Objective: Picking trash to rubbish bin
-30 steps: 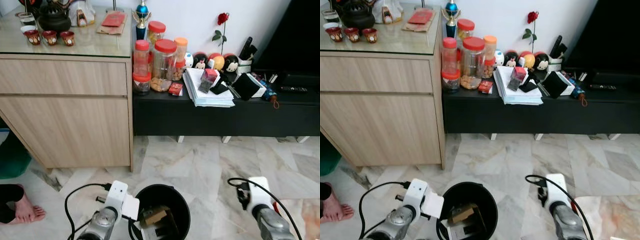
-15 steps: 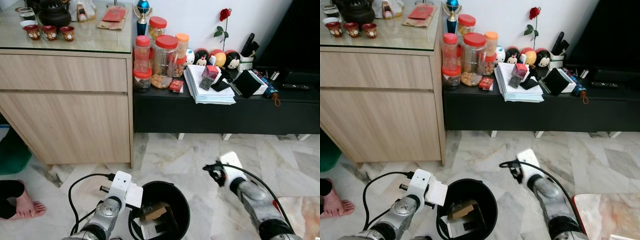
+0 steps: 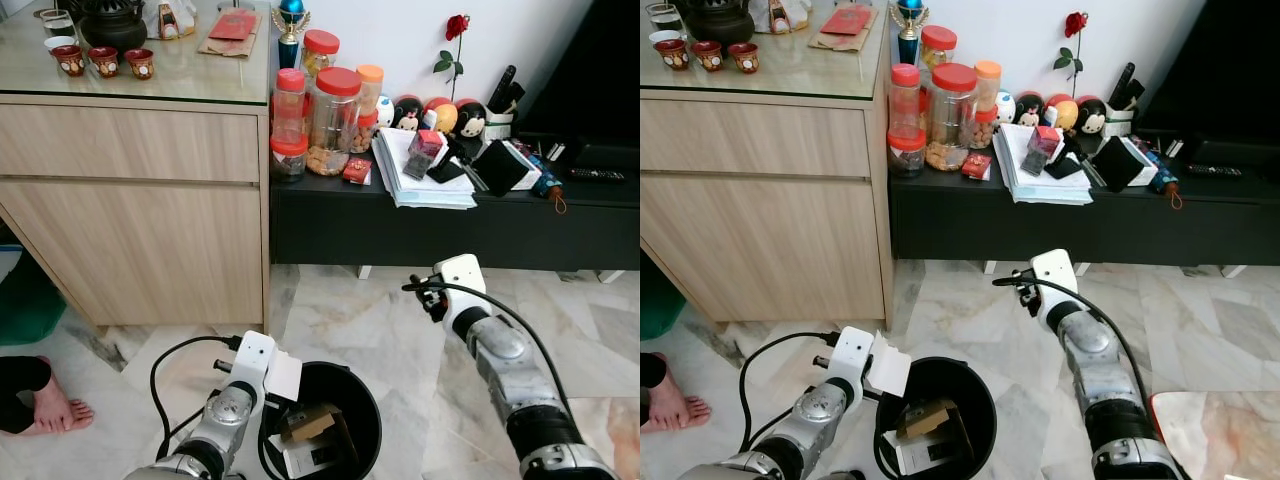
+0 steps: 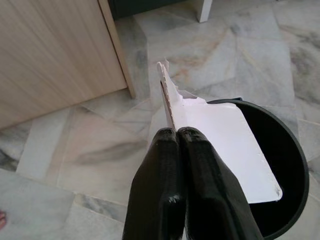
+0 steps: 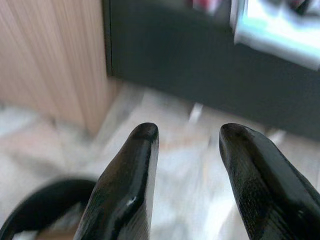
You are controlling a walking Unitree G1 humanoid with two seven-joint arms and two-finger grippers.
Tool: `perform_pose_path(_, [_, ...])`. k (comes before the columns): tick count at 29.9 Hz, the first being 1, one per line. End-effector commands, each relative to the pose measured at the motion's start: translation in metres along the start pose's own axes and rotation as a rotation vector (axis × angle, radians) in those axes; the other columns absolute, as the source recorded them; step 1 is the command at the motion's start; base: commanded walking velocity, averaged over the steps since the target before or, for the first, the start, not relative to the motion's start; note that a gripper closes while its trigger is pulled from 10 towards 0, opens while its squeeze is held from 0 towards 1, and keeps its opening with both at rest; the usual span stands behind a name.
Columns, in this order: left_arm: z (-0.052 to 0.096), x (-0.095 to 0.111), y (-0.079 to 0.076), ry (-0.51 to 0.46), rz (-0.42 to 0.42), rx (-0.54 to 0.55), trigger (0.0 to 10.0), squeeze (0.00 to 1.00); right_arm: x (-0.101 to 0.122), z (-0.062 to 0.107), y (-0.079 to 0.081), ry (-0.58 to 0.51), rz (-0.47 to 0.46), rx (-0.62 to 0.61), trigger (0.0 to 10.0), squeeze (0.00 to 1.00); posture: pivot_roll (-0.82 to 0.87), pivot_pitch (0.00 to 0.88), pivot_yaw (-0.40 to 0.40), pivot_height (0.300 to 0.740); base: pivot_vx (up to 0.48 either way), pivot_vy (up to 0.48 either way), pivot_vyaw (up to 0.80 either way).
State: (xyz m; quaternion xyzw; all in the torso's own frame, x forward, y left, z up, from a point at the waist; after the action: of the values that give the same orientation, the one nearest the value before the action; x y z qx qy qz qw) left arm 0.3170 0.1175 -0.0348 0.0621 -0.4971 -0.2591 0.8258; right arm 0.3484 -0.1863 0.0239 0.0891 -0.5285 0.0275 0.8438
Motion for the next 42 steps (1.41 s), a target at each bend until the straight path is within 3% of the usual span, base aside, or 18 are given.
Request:
perform_pose_path(1, [-0.001,0.004,-0.004,-0.014,0.007,-0.012,10.0,0.0,-0.019,0.003,-0.002,0.072,-0.04,-0.021,10.0,0.0,0.13,0.082,-0.138,0.74,0.0,0.0,0.0])
perform_pose_path(2, [-0.001,0.006,-0.007,-0.02,0.007,-0.021,10.0,0.0,-0.035,0.004,0.005,0.127,-0.08,-0.018,10.0,0.0,0.12,0.077,-0.135,0.74,0.0,0.0,0.0])
perform_pose_path(7, [-0.002,0.011,-0.012,-0.032,-0.006,-0.046,10.0,0.0,-0.06,0.008,0.001,0.224,-0.105,-0.078,10.0,0.0,0.12,0.074,-0.133,0.74,0.0,0.0,0.0])
perform_pose_path(11, [-0.002,0.012,-0.014,-0.036,-0.009,-0.052,10.0,0.0,-0.065,0.009,0.005,0.248,-0.107,-0.054,10.0,0.0,0.12,0.076,-0.134,0.74,0.0,0.0,0.0])
perform_pose_path(23, [-0.002,0.007,-0.025,0.01,-0.045,-0.115,10.0,0.0,-0.06,0.011,0.021,0.26,-0.128,0.021,10.0,0.0,0.11,0.101,-0.142,0.74,0.0,0.0,0.0])
perform_pose_path(32, [-0.004,0.011,-0.02,0.009,-0.041,-0.108,10.0,0.0,-0.058,0.013,0.024,0.267,-0.127,0.038,10.0,0.0,0.1,0.111,-0.139,0.74,0.0,0.0,0.0])
perform_pose_path(42, [-0.003,0.011,-0.035,0.023,-0.039,-0.164,10.0,0.0,-0.055,0.013,0.027,0.246,-0.158,0.031,10.0,0.0,0.1,0.116,-0.137,0.74,0.0,0.0,0.0])
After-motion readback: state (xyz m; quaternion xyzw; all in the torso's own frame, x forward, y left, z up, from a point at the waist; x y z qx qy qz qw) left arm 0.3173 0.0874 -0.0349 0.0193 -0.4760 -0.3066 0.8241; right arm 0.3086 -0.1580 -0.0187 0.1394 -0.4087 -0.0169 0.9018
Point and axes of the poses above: a point about 5 cm out from each wrist's last joint towards the gripper, its own z axis pointing back from the gripper into the wrist, its own x axis along the axis of the wrist's last joint, y = z × x, the point moved 4 cm from there along -z, pointing out of the wrist towards the gripper, and after that the axes turned 15 degrees about -z, right-handed, at the moved point
